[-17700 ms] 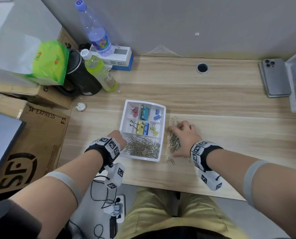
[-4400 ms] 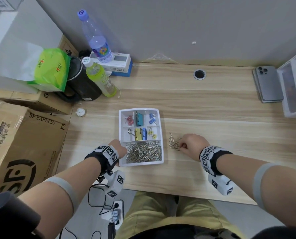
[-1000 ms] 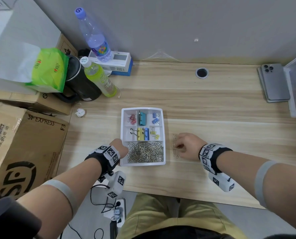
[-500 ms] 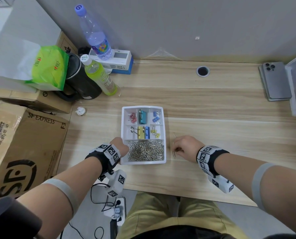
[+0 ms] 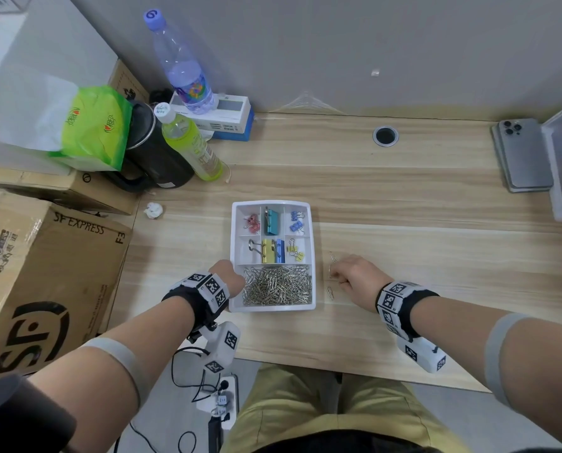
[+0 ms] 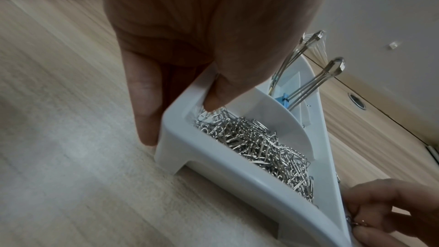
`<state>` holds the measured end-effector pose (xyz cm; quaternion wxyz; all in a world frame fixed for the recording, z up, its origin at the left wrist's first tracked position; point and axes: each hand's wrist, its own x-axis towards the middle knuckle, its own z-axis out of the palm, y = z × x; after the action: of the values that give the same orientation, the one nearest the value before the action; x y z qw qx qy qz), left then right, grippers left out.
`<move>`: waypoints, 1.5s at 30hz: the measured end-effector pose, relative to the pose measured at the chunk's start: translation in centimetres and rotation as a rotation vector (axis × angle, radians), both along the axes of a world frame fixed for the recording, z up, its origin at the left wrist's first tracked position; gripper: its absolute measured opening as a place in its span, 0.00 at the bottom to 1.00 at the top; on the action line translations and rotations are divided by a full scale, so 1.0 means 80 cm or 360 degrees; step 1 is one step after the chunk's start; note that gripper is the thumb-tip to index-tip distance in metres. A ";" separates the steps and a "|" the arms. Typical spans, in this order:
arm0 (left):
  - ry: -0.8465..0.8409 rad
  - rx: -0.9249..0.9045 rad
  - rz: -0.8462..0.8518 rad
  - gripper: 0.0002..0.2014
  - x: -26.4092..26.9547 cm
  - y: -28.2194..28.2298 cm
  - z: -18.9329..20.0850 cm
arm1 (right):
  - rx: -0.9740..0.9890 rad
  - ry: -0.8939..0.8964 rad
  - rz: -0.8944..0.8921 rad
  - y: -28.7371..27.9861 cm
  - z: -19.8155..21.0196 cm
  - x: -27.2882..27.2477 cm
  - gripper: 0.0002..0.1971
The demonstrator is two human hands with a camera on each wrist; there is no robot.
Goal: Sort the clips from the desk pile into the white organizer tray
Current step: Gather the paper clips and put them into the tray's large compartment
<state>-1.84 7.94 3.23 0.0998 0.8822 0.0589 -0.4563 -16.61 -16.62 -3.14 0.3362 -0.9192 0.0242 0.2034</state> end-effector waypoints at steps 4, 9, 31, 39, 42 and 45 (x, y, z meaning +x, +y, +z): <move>-0.0021 0.0019 -0.0008 0.04 -0.001 -0.002 0.002 | 0.0004 -0.0023 0.0017 0.005 0.000 -0.002 0.14; -0.0018 0.0023 -0.0012 0.02 -0.001 -0.002 0.003 | 0.0114 -0.0021 -0.0191 0.005 0.011 0.003 0.14; -0.0048 0.0104 -0.0135 0.08 0.000 -0.002 0.001 | -0.0204 0.0086 -0.0292 -0.009 0.053 0.044 0.04; -0.0025 0.0081 -0.0118 0.15 0.000 -0.005 0.002 | -0.0194 0.0470 -0.0176 -0.006 0.036 0.012 0.16; -0.0031 0.0084 -0.0104 0.15 -0.001 -0.004 0.001 | -0.0211 0.0434 -0.0161 0.014 0.027 0.012 0.14; -0.0033 0.0078 -0.0088 0.15 -0.002 -0.002 0.001 | -0.0199 0.0385 -0.0166 0.015 0.020 0.015 0.03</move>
<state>-1.97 7.74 3.35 0.0661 0.8904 0.0446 -0.4482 -15.44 -15.40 -1.54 0.2830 -0.9047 0.1249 0.2930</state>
